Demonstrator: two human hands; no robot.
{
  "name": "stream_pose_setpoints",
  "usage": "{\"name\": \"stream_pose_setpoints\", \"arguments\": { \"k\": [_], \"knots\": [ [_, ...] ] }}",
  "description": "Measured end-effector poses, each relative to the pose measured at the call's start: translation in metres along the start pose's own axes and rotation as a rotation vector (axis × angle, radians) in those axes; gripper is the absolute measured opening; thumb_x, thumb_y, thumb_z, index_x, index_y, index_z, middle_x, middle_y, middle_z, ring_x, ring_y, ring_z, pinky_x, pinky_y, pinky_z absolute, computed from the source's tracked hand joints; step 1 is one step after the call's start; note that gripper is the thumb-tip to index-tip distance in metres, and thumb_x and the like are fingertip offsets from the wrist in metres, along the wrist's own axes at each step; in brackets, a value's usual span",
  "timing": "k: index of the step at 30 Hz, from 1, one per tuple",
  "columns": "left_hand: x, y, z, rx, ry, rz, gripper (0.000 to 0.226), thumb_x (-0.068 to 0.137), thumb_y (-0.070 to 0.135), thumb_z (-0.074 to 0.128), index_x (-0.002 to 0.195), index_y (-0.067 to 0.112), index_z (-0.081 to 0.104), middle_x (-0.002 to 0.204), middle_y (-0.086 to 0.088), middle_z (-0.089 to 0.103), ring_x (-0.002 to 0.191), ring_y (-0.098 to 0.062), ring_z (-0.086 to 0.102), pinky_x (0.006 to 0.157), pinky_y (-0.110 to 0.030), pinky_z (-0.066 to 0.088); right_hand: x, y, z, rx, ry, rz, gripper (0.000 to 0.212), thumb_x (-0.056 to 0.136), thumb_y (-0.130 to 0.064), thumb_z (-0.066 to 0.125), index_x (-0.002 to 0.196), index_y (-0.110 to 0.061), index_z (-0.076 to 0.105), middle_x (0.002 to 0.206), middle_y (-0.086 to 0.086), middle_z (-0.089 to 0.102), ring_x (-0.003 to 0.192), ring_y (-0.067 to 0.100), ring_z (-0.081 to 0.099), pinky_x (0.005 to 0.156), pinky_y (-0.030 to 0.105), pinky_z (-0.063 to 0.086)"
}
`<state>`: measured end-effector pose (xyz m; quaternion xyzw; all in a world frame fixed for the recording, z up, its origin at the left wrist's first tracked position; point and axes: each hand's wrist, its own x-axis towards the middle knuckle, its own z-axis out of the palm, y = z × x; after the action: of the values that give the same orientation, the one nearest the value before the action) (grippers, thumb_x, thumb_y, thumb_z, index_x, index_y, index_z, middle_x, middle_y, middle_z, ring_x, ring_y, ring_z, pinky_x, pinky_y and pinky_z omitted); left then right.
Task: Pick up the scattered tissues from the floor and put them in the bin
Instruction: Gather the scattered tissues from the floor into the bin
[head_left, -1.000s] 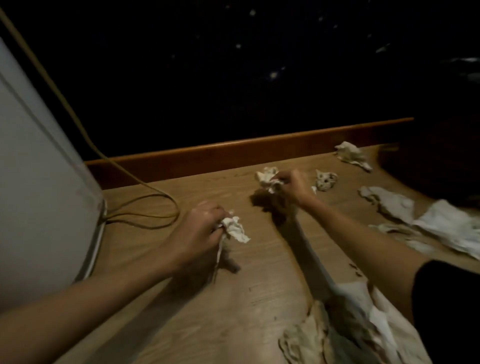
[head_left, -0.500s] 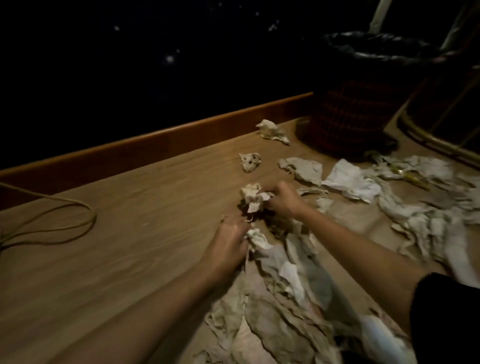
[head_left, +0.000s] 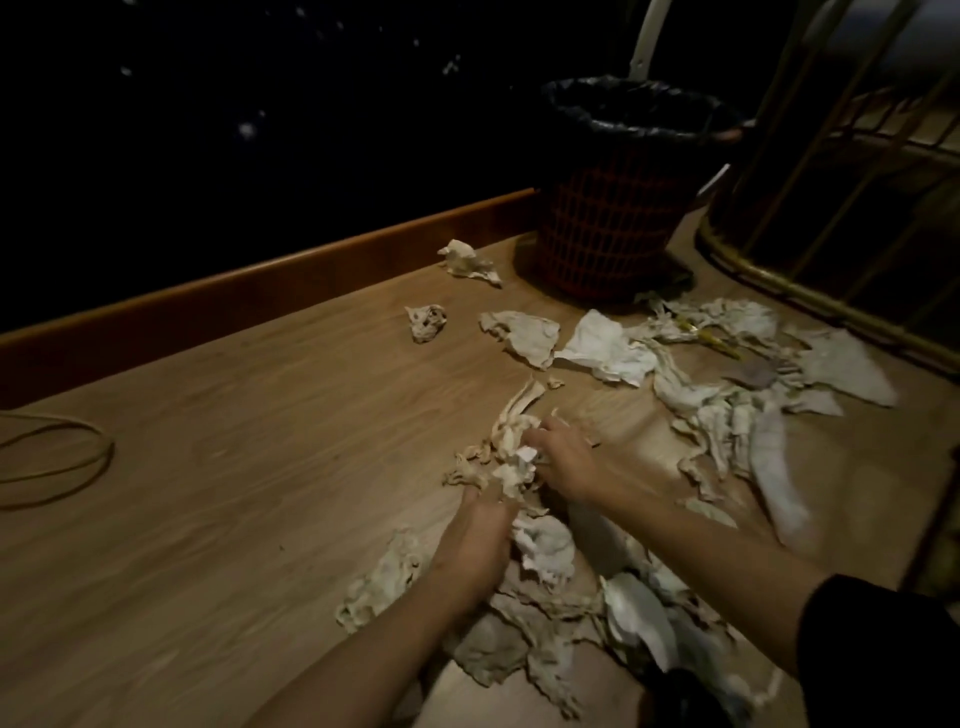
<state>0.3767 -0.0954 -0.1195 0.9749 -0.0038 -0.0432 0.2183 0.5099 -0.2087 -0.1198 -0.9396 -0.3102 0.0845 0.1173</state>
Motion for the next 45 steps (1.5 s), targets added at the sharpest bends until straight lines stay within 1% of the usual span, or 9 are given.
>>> {"name": "stream_pose_setpoints", "arguments": {
  "k": [4,10,15,18,23,31,36,41,45],
  "knots": [
    [0.02,-0.013,-0.04,-0.209,0.084,-0.08,0.014,0.077,0.003,0.051,0.082,0.004,0.065,0.09,-0.014,0.066,0.087,-0.028,0.06,0.074,-0.035,0.046,0.018,-0.002,-0.056,0.035,-0.153,-0.053,0.031,0.079,0.004,0.057,0.106,-0.01,0.064,0.11,0.013,0.062,0.109,0.029,0.057,0.079,0.027,0.042],
    [0.066,0.006,-0.149,-0.243,0.227,-0.052,0.011,0.073,0.001,0.059,0.068,0.008,0.066,0.06,-0.003,0.063,0.059,-0.017,0.061,0.054,-0.029,0.046,0.045,-0.019,-0.197,-0.027,-0.191,-0.157,0.037,0.081,-0.006,0.063,0.116,-0.016,0.062,0.119,0.007,0.062,0.111,0.022,0.058,0.088,0.033,0.05],
    [0.118,0.044,-0.235,-0.205,0.408,-0.035,0.012,0.068,0.001,0.059,0.059,0.008,0.063,0.061,-0.008,0.064,0.061,-0.02,0.06,0.055,-0.03,0.044,0.071,-0.017,-0.306,0.039,-0.098,-0.15,0.027,0.081,-0.009,0.065,0.107,-0.017,0.065,0.11,0.004,0.065,0.103,0.019,0.059,0.077,0.03,0.046],
    [0.165,0.062,-0.269,-0.245,0.486,-0.087,0.024,0.067,0.0,0.058,0.049,0.015,0.052,0.053,-0.005,0.058,0.057,-0.021,0.059,0.046,-0.027,0.041,0.096,0.006,-0.342,0.093,0.157,-0.106,0.038,0.078,-0.008,0.065,0.116,-0.013,0.063,0.112,0.008,0.065,0.106,0.024,0.059,0.079,0.031,0.046],
    [0.249,0.087,-0.288,-0.178,0.551,-0.073,0.008,0.069,0.002,0.06,0.061,0.003,0.061,0.062,-0.015,0.064,0.064,-0.026,0.062,0.05,-0.032,0.044,0.142,0.067,-0.347,0.424,0.41,-0.026,0.044,0.075,-0.005,0.067,0.118,-0.013,0.062,0.103,0.001,0.06,0.102,0.019,0.058,0.074,0.025,0.041],
    [0.389,0.154,-0.322,-0.161,0.665,0.149,0.012,0.076,0.009,0.059,0.083,0.001,0.064,0.087,-0.018,0.068,0.085,-0.031,0.063,0.068,-0.033,0.046,0.217,0.145,-0.409,0.463,0.59,0.045,0.019,0.077,-0.019,0.065,0.095,-0.015,0.069,0.101,0.012,0.067,0.097,0.025,0.061,0.07,0.026,0.041],
    [0.439,0.157,-0.302,-0.094,0.217,0.017,0.079,0.077,0.038,0.066,0.143,0.018,0.026,0.14,-0.019,0.042,0.127,-0.038,0.042,0.106,-0.047,0.039,0.234,0.18,-0.374,0.448,0.388,0.153,0.052,0.083,-0.02,0.065,0.133,-0.017,0.049,0.137,0.011,0.05,0.124,0.027,0.048,0.1,0.029,0.041],
    [0.414,0.138,-0.274,-0.061,0.553,0.117,0.043,0.086,0.01,0.059,0.128,0.013,0.052,0.13,-0.014,0.055,0.12,-0.026,0.052,0.103,-0.038,0.044,0.224,0.185,-0.343,0.457,0.486,0.157,0.037,0.082,-0.011,0.068,0.117,-0.02,0.063,0.114,0.01,0.065,0.101,0.021,0.062,0.087,0.031,0.051],
    [0.37,0.125,-0.259,-0.052,0.684,0.237,0.026,0.086,0.006,0.057,0.112,0.01,0.063,0.111,-0.011,0.062,0.104,-0.022,0.059,0.092,-0.038,0.051,0.188,0.157,-0.329,0.416,0.712,0.026,0.022,0.087,-0.011,0.062,0.107,-0.017,0.069,0.102,-0.001,0.068,0.096,0.01,0.061,0.071,0.012,0.043]
  ]
}}
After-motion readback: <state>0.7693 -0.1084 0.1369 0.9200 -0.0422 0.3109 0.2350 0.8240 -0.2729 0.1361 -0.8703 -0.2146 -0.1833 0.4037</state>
